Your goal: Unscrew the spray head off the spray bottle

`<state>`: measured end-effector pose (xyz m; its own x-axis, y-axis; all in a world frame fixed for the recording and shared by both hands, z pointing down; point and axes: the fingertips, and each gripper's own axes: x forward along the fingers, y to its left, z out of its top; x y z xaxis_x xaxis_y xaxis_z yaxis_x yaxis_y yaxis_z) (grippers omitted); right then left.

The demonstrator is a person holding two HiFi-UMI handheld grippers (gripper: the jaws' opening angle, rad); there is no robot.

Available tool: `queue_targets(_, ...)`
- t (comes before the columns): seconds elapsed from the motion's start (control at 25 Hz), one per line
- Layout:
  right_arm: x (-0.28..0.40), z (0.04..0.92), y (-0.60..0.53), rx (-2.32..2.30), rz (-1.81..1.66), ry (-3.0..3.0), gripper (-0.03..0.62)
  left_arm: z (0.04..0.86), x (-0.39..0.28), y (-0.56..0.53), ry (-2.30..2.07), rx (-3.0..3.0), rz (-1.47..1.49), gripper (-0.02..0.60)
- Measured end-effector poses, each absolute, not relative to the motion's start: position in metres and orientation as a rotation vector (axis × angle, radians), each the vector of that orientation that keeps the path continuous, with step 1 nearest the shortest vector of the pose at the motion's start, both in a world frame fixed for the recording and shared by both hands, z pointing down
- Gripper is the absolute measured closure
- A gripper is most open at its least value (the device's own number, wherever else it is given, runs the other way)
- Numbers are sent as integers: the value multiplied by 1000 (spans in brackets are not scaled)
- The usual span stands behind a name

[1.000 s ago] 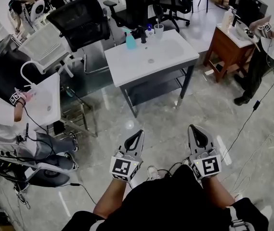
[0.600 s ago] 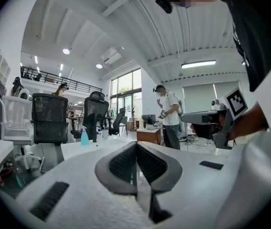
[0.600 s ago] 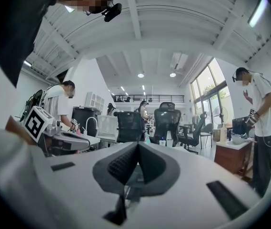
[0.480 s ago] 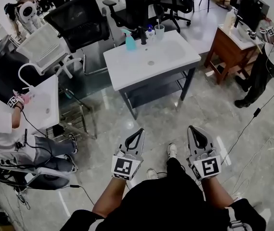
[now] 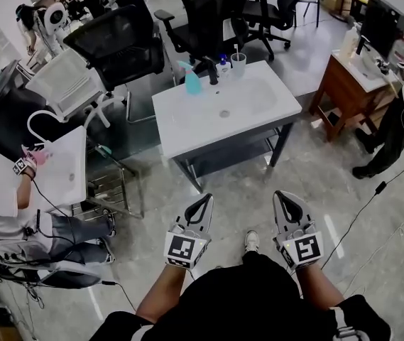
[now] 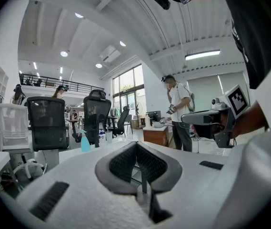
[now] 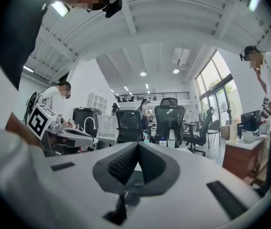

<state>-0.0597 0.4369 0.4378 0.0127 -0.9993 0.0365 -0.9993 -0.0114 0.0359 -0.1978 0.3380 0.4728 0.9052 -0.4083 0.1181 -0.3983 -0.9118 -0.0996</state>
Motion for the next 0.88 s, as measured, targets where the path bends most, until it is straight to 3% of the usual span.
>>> queue_targets(0.4, -5, 440, 374, 2048, 9, -2339, 588, 482, -136, 301, 752, -2986, -281, 566)
queue_targets(0.88, 15, 460, 318, 1917, 117, -2400, 588, 497, -123, 252, 898, -2976, -333, 566)
